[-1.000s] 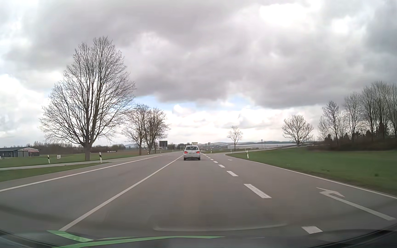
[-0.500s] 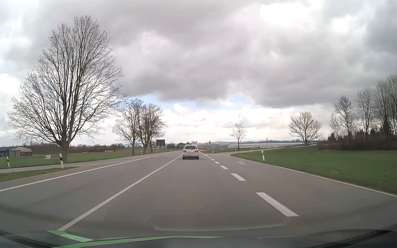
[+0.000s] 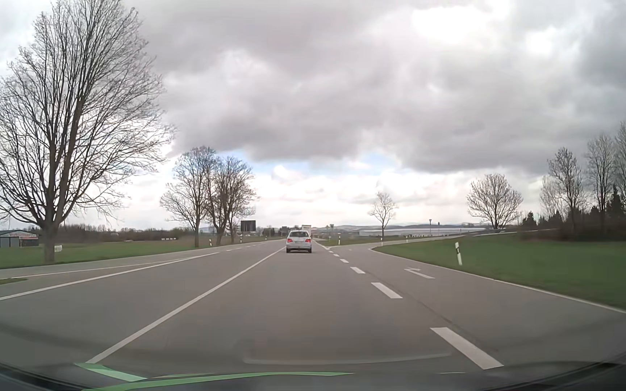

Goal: Follow the waypoints while adhering to traffic rules and regulations

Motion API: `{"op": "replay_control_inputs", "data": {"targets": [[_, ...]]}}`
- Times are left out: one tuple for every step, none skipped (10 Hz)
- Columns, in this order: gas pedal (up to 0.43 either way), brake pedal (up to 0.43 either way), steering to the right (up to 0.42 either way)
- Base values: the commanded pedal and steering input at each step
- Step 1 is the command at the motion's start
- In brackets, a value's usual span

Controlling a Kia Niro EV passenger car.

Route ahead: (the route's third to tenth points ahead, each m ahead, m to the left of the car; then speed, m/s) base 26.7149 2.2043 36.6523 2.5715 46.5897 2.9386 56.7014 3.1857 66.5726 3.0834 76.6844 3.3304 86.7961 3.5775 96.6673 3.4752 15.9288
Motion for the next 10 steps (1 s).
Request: {"op": "replay_control_inputs", "data": {"targets": [[0.0,0.0,0.0],[0.0,0.0,0.0],[0.0,0.0,0.0],[0.0,0.0,0.0],[0.0,0.0,0.0],[0.0,0.0,0.0],[0.0,0.0,0.0],[0.0,0.0,0.0],[0.0,0.0,0.0],[0.0,0.0,0.0]]}}
